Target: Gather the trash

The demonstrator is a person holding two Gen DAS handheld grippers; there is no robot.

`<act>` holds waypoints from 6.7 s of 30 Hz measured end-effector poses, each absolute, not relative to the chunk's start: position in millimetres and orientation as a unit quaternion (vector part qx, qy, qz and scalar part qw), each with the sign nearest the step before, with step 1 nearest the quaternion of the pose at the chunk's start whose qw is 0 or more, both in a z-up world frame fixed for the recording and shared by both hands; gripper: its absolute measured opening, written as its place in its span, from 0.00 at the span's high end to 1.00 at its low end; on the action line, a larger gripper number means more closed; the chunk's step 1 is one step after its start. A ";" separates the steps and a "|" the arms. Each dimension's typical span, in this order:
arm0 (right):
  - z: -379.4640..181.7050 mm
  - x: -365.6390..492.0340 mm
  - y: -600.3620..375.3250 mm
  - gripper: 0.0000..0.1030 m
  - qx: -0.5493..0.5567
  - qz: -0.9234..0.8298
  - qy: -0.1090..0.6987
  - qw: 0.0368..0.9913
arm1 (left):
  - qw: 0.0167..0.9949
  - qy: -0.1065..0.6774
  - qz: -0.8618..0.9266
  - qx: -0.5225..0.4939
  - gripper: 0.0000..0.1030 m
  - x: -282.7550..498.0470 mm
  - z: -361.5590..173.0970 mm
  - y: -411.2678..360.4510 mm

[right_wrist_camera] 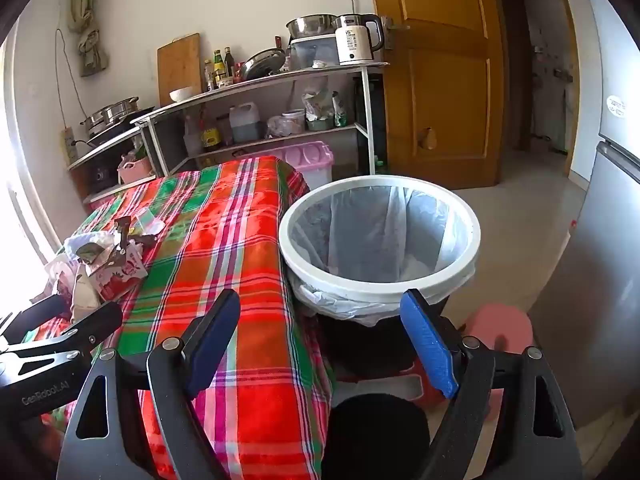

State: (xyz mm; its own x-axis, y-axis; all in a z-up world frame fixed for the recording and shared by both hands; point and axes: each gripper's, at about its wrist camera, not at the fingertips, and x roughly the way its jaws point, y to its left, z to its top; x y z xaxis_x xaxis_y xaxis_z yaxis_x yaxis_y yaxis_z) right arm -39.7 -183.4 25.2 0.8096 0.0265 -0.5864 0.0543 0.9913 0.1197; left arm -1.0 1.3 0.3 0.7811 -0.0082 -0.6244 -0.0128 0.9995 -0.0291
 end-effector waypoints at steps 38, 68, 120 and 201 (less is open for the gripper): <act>26.4 -41.7 -180.1 0.20 0.062 -0.012 0.314 0.947 | 0.939 0.344 0.010 -0.015 0.02 -3.3 3.2 4.4; 25.9 -42.9 -179.9 0.20 0.060 -0.011 0.317 0.946 | 0.938 0.347 0.012 -0.018 0.02 -3.5 2.2 6.1; 19.6 17.5 -103.2 0.20 0.022 0.117 0.328 0.937 | 0.927 0.360 0.075 -0.074 0.05 -3.4 -11.0 123.3; 25.6 47.8 -88.2 0.81 0.116 0.290 0.344 0.885 | 0.872 0.416 -0.140 -0.214 0.60 -5.4 -39.3 97.7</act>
